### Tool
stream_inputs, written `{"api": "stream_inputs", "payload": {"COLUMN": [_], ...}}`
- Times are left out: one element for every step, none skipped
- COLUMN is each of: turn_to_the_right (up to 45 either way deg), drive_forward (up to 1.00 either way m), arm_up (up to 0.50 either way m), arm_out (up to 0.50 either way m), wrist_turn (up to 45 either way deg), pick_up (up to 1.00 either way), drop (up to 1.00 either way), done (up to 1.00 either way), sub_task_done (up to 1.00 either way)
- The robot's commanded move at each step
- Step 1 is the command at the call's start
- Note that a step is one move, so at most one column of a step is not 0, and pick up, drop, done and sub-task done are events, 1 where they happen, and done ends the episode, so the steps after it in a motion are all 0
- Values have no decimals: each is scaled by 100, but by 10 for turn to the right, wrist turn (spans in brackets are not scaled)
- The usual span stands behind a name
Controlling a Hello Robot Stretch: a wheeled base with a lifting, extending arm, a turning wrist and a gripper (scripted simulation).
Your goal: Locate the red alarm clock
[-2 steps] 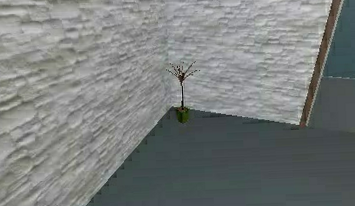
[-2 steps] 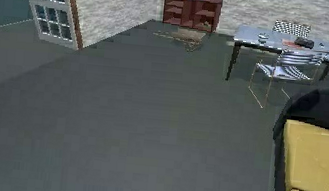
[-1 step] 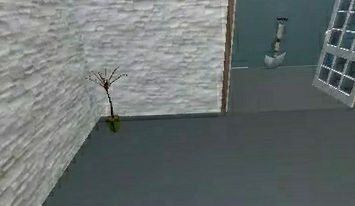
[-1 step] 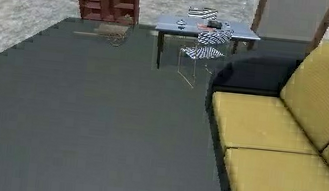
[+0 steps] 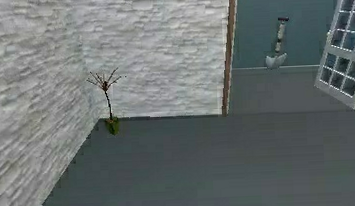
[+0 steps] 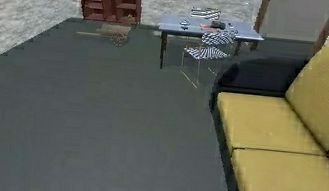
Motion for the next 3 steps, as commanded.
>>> {"api": "stream_inputs", "payload": {"turn_to_the_right": [-450, -210, 0], "drive_forward": [0, 0, 60], "arm_up": [0, 0, 0], "arm_out": [0, 0, 0], "wrist_turn": [0, 0, 0], "pick_up": [0, 0, 0], "drop": [0, 0, 0], "done": [0, 0, 0], "sub_task_done": [0, 0, 0]}}
